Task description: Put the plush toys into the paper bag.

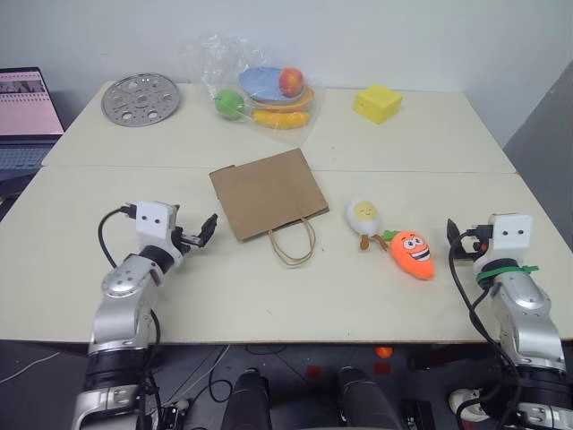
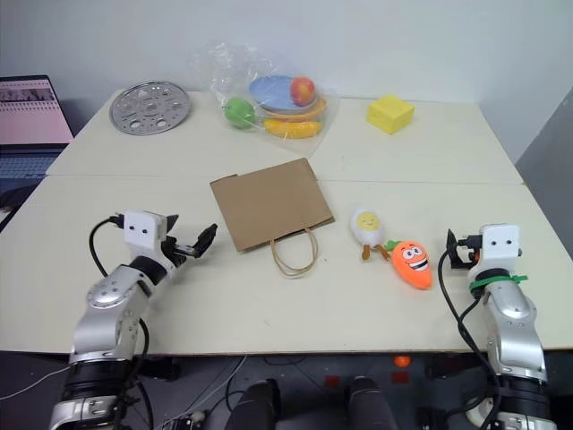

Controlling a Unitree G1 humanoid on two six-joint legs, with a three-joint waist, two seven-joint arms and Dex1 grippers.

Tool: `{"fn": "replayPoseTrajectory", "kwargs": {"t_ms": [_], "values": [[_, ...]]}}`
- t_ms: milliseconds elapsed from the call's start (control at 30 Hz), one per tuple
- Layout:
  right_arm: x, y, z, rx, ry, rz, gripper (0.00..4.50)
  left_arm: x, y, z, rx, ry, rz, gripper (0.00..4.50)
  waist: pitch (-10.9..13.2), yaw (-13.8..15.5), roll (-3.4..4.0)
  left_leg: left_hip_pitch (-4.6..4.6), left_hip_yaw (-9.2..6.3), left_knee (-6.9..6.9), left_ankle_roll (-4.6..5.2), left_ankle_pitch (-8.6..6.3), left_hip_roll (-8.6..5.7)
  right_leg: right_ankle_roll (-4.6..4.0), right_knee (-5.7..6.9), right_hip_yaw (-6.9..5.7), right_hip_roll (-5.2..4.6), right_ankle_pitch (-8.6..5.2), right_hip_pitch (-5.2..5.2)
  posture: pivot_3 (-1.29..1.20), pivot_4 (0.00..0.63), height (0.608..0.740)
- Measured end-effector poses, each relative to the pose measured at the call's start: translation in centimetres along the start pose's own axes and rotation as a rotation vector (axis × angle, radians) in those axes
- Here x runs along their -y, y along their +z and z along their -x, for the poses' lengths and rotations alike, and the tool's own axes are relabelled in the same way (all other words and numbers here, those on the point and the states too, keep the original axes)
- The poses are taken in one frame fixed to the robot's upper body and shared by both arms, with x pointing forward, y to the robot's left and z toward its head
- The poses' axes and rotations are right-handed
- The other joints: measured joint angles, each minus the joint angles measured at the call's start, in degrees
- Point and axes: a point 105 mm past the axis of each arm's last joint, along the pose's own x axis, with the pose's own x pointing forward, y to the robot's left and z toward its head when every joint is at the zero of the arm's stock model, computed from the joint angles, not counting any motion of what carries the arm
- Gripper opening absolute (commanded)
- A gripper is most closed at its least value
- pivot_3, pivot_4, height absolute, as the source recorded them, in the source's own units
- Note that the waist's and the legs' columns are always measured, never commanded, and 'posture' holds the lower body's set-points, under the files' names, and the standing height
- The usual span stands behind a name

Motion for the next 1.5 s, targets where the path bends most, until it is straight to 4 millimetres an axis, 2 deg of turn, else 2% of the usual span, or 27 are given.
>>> {"fn": "replayPoseTrajectory", "kwargs": {"t_ms": [100, 133, 200, 300, 433, 567, 733, 867, 1233, 1400, 1467, 1500], "values": [[-1.5, 4.1, 0.6, 0.095, 0.157, 0.018, 4.5, 3.1, 3.3, 0.4, 0.073, -0.268, -0.178, 4.46, 0.01, -0.02, 0.1, 0.01, 0.01, -0.05, 0.0, -0.01, 0.01, -0.15, -0.01, 0.0, -0.02, -0.09, 0.0, 0.0, 0.15, 0.74], [-2.3, 5.4, 1.0, 0.129, 0.215, 0.014, 4.5, 4.4, 3.8, 0.5, 0.09, -0.352, -0.212, 4.46, -0.02, -0.01, 0.12, 0.06, 0.01, -0.05, 0.0, -0.01, 0.01, -0.35, -0.02, 0.0, -0.02, -0.21, 0.06, 0.0, 0.15, 0.74], [-5.0, 6.9, 1.9, 0.155, 0.371, -0.023, 4.5, 7.1, 3.4, 0.5, 0.078, -0.53, -0.266, 4.46, -0.03, -0.03, 0.11, 0.12, 0.01, -0.05, 0.0, -0.01, 0.03, -0.44, -0.02, -0.01, -0.01, -0.27, 0.09, 0.0, 0.15, 0.74], [-9.4, 6.8, 3.7, 0.115, 0.617, -0.091, 4.5, 10.4, 2.3, 0.4, 0.065, -0.741, -0.341, 4.46, -0.01, 0.09, 0.11, 0.07, 0.03, 0.01, 0.0, 0.0, 0.02, -0.46, -0.07, 0.01, -0.02, -0.28, 0.08, 0.0, 0.15, 0.74], [-12.7, 6.7, 5.7, 0.088, 0.801, -0.097, 4.5, 12.7, 1.9, -0.3, 0.096, -0.901, -0.438, 4.46, -0.02, 0.29, 0.1, 0.0, 0.04, 0.07, 0.0, 0.0, 0.01, -0.44, -0.14, 0.02, -0.03, -0.27, 0.08, 0.0, 0.15, 0.74], [-14.2, 5.7, 6.5, 0.052, 0.856, -0.074, 4.5, 13.7, 0.7, -1.0, 0.101, -0.98, -0.511, 4.46, -0.02, 0.29, 0.1, -0.01, 0.03, 0.06, 0.01, 0.0, 0.02, -0.43, -0.13, -0.01, -0.01, -0.26, 0.05, 0.0, 0.15, 0.74], [-14.6, 5.6, 6.4, 0.055, 0.838, -0.084, 4.5, 14.0, 0.2, -1.9, 0.116, -1.007, -0.564, 4.46, -0.02, 0.29, 0.09, -0.03, 0.03, 0.06, 0.01, 0.0, 0.02, -0.39, -0.11, -0.02, -0.01, -0.24, 0.03, 0.0, 0.15, 0.74], [-14.8, 5.6, 6.6, 0.059, 0.823, -0.093, 4.5, 14.5, -0.2, -2.2, 0.145, -1.023, -0.579, 3.54, -0.02, 0.3, 0.09, -0.06, 0.02, 0.06, 0.01, 0.0, 0.01, -0.37, -0.12, -0.02, -0.01, -0.23, 0.03, 0.0, 0.15, 0.74], [-14.6, 5.4, 6.3, 0.061, 0.789, -0.075, 4.5, 14.7, 0.1, -2.3, 0.173, -1.037, -0.597, 0.01, -0.02, 0.27, 0.09, -0.05, 0.01, 0.08, 0.01, 0.0, 0.02, -0.36, -0.09, -0.03, -0.01, -0.22, 0.04, 0.0, 0.15, 0.74], [-14.5, 5.2, 6.1, 0.053, 0.784, -0.08, 4.5, 14.7, 0.0, -2.3, 0.162, -1.042, -0.574, 0.01, -0.02, 0.25, 0.09, -0.05, 0.01, 0.08, 0.01, 0.0, 0.01, -0.34, -0.08, -0.03, 0.0, -0.21, 0.04, 0.0, 0.15, 0.74], [-14.4, 5.1, 6.0, 0.051, 0.783, -0.08, 4.5, 14.5, 0.4, -2.7, 0.136, -1.033, -0.46, 0.01, -0.01, 0.18, 0.09, -0.05, 0.01, 0.1, 0.01, 0.0, 0.01, -0.34, -0.05, -0.03, 0.0, -0.21, 0.04, 0.0, 0.15, 0.74], [-14.4, 5.3, 5.9, 0.056, 0.782, -0.077, 4.5, 14.2, 1.2, -3.0, 0.114, -1.026, -0.333, 0.01, 0.0, 0.07, 0.08, -0.05, 0.0, 0.12, 0.01, 0.0, 0.02, -0.34, -0.02, -0.03, 0.0, -0.21, 0.04, 0.0, 0.15, 0.74]]}}
